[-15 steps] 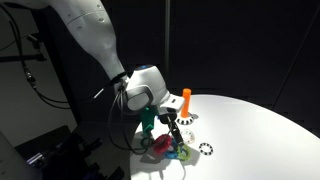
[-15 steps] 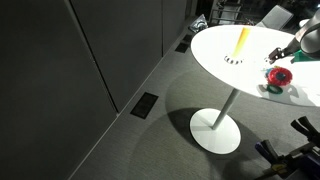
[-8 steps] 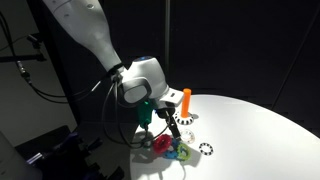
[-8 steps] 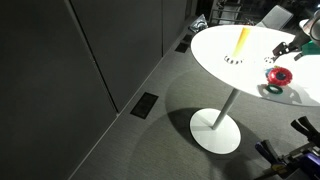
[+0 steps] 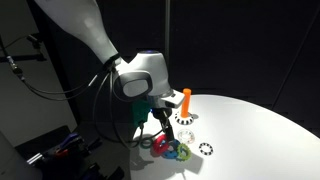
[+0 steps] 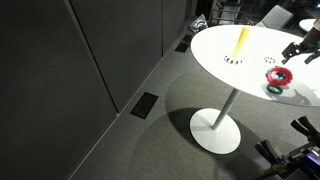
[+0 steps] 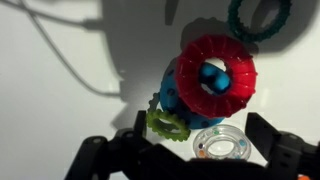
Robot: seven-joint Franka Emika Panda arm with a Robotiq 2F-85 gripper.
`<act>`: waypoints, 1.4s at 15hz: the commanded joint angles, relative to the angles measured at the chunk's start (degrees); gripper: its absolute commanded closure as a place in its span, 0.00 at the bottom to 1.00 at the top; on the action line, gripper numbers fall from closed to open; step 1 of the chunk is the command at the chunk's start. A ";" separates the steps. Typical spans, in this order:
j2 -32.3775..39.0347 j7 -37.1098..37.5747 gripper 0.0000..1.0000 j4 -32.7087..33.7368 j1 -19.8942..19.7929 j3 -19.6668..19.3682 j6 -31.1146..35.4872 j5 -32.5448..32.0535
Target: Remove the top two circular objects on the orange object then put the pink object
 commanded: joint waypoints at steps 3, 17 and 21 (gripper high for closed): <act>-0.89 0.57 0.00 -0.09 -3.69 1.93 -3.37 -3.75; 4.22 0.54 0.00 0.32 -4.55 2.85 0.80 -5.40; 5.87 -0.21 0.00 0.18 -4.40 2.71 4.48 -5.14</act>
